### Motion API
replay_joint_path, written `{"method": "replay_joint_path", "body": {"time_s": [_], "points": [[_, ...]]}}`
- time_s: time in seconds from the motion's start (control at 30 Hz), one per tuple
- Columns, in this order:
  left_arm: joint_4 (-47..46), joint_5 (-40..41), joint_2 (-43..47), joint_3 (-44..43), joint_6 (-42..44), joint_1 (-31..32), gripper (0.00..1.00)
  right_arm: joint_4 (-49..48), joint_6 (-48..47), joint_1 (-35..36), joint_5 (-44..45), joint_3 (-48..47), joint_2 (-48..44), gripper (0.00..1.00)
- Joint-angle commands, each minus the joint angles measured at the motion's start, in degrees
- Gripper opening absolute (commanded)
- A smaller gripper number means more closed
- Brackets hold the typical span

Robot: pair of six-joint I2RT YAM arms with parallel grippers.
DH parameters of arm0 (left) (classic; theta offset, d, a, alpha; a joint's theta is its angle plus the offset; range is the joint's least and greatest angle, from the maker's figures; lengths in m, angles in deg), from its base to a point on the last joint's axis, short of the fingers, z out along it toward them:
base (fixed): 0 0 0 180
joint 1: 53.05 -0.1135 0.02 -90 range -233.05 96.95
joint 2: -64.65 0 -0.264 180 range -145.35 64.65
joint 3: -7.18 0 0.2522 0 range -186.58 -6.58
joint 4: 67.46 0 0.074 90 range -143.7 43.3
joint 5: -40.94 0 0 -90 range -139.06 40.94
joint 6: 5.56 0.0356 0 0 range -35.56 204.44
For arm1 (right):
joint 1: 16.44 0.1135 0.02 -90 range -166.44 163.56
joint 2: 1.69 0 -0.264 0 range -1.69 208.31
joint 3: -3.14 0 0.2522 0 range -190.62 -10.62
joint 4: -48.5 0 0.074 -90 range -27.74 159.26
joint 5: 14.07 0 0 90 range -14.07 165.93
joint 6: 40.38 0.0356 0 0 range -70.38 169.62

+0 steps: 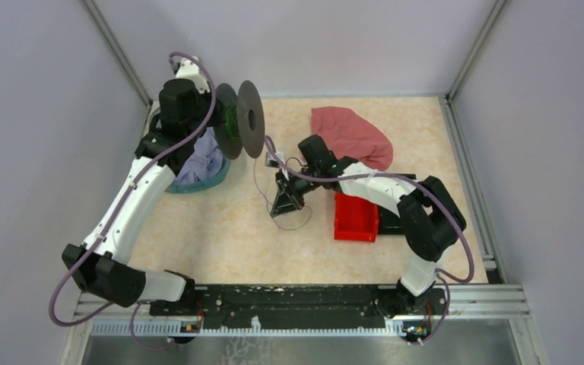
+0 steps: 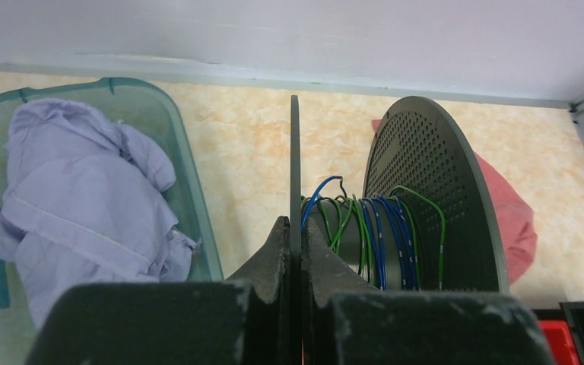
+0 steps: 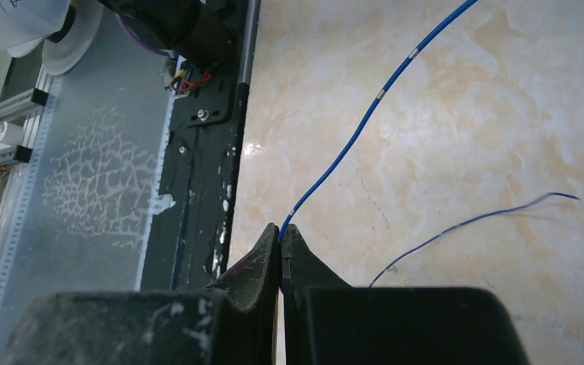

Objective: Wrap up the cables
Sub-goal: Wrap the cable around the cable reel.

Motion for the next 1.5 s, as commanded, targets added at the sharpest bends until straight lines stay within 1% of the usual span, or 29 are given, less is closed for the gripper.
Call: {"method": "replay_joint_path", "body": {"time_s": [0.0,0.17,0.33,0.53,0.8,0.9,1.1,1.17,1.47], "points": [[-6.7,6.68,-0.59,0.7,-1.77,0.01,0.0,4.57,-1.56,0.81,-2.27,-8.18,-5.83,0.0],[-7.68,10.76,-0.62,2.14,-1.41,1.2,0.0,4.3,2.36,0.9,-0.81,-13.37,-8.2,0.0],[-9.42,13.75,-0.29,4.1,0.77,2.82,0.0,8.14,4.22,0.85,4.01,-21.44,-8.56,0.0],[-11.54,15.09,0.08,6.53,4.49,4.32,0.0,12.41,5.24,0.68,10.96,-28.86,-7.7,0.0],[-14.25,15.47,0.78,9.54,10.22,7.46,0.0,14.9,7.2,-1.44,15.89,-36.64,-6.0,0.0],[-15.01,14.43,1.03,10.62,12.49,8.57,0.0,15.81,7.18,-2.19,17.67,-39.6,-5.27,0.0],[-15.46,9.77,1.61,11.16,15.42,10.48,0.0,18.0,5.55,-3.72,25.84,-43.86,-4.74,0.0],[-15.34,8.26,1.67,11.11,16.55,10.91,0.0,18.03,5.96,-4.52,27.55,-44.72,-2.61,0.0],[-13.89,0.68,2.59,11.81,19.99,12.2,0.0,18.73,5.96,-5.76,33.78,-46.38,-0.81,0.0]]}}
